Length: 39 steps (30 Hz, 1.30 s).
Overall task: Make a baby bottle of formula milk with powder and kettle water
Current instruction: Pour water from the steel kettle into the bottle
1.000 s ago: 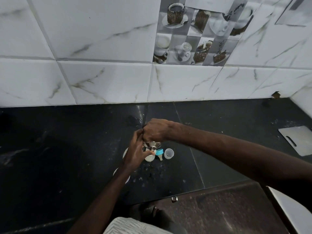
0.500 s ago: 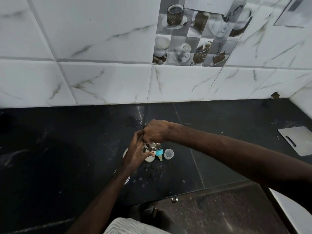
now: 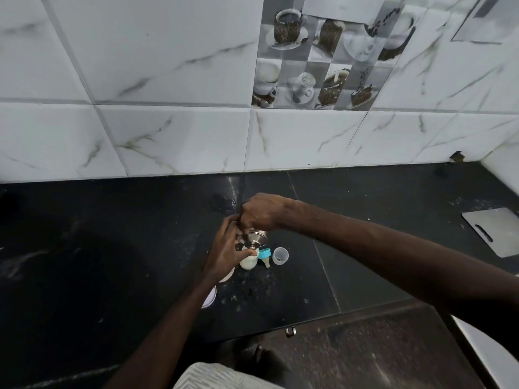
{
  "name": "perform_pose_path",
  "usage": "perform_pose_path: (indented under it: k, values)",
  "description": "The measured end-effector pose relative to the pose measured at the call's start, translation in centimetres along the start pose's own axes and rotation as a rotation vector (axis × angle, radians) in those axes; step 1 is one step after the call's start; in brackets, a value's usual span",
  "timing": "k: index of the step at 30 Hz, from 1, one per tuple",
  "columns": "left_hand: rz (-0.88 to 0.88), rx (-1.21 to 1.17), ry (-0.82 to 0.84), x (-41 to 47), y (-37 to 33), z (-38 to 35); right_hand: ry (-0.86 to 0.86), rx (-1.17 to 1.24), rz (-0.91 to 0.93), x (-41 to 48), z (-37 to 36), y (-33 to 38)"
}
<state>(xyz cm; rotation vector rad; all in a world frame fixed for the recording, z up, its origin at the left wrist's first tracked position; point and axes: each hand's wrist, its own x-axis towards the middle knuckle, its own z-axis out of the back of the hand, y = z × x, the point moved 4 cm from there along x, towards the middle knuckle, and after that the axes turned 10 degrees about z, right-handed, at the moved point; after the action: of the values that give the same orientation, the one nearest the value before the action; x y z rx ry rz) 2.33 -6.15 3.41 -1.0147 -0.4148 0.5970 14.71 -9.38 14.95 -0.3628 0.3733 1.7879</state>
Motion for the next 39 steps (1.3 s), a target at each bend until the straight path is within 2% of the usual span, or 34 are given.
perform_pose_path:
  k: [2, 5, 8, 14, 18, 25, 34, 39]
  values:
    - [0.010, -0.004, 0.000, 0.3, -0.1, 0.2, -0.010, -0.027, 0.029, 0.1, 0.2, 0.0]
    - [0.019, -0.046, 0.021, 0.7, -0.6, 0.4, 0.000, -0.231, 0.125, 0.2, 0.6, -0.5]
    - [0.056, -0.091, 0.024, 0.9, -1.0, 0.6, -0.097, -0.242, 0.205, 0.3, 0.3, -2.2]
    - [0.085, -0.013, 0.011, 2.2, -1.8, 1.1, -0.270, 0.038, 0.226, -0.1, 0.5, -5.8]
    - [0.071, 0.059, -0.010, 3.8, -3.2, 1.4, -0.377, 0.278, 0.159, -0.7, 0.1, -9.0]
    - [0.135, 0.177, 0.055, 7.4, -4.4, 1.1, -0.428, 0.654, 0.031, -0.9, -1.4, -12.8]
    - [0.165, 0.247, 0.117, 11.0, -3.5, 2.0, -0.569, 0.801, -0.035, 1.2, -4.8, -15.4]
    - [0.223, 0.315, 0.204, 13.5, -1.5, 3.7, -0.654, 0.927, -0.161, 4.4, -7.4, -15.3]
